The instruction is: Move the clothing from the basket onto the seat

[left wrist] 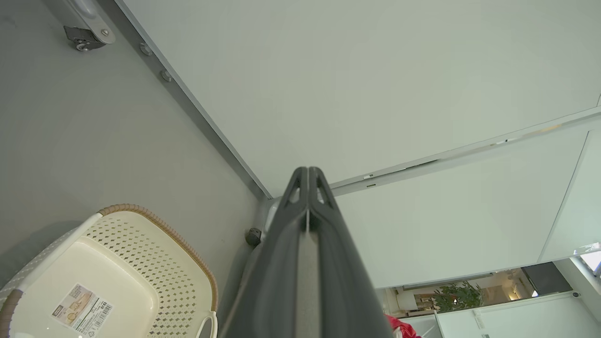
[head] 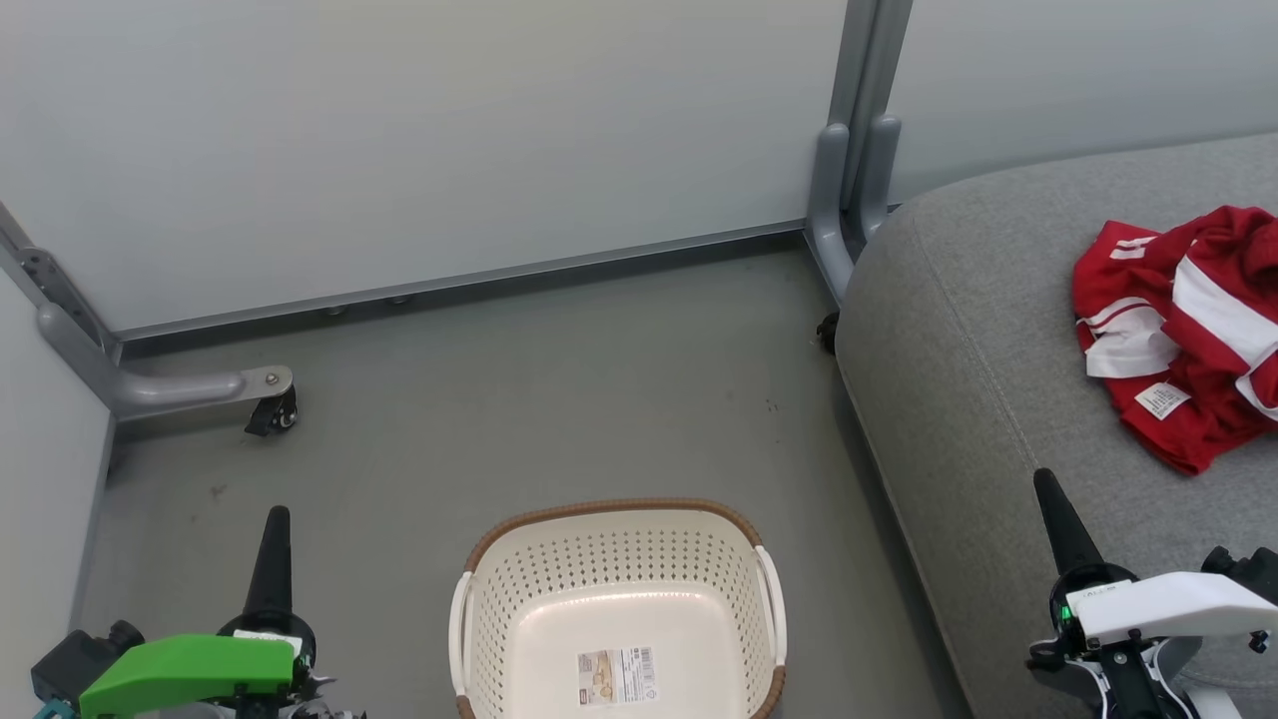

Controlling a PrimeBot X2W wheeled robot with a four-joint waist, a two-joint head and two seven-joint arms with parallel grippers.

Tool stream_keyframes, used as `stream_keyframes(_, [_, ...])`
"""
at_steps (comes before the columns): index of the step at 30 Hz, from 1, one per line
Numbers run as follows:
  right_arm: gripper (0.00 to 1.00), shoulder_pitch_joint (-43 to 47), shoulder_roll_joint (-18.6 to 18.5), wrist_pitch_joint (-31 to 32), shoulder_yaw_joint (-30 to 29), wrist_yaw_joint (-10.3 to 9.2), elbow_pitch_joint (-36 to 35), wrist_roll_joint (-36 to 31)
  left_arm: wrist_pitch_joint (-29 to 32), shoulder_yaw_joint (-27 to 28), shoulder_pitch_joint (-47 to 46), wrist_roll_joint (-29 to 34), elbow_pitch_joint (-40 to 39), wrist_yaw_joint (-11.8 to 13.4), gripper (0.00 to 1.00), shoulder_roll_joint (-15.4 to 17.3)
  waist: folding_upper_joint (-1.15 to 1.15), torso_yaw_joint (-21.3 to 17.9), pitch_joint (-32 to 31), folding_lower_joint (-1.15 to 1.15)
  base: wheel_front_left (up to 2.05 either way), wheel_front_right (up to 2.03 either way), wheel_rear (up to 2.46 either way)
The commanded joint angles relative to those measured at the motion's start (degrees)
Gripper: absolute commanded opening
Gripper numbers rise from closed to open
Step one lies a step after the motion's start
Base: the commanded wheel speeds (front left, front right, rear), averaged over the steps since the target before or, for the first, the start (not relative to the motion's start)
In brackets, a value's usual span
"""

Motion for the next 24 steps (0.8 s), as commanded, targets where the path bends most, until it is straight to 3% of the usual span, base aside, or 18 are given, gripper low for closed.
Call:
stream_keyframes(1, [0.0,-1.28,-0.39,0.38,-0.35,0.0,0.02,1.52,0.33,0.32,-1.74,-1.49,0.0,-0.51,0.0,0.51,0.06,0.01,0.04,0.0,0.0,0.0,0.0])
stream_keyframes(24, [0.0,-3.06,-0.2,3.4,-1.67,-0.01,2.2,12.46,3.3,1.61,-4.45,-11.73,2.12,-1.05,0.0,0.3,0.07,0.09,0.7,0.0,0.0,0.0,0.0])
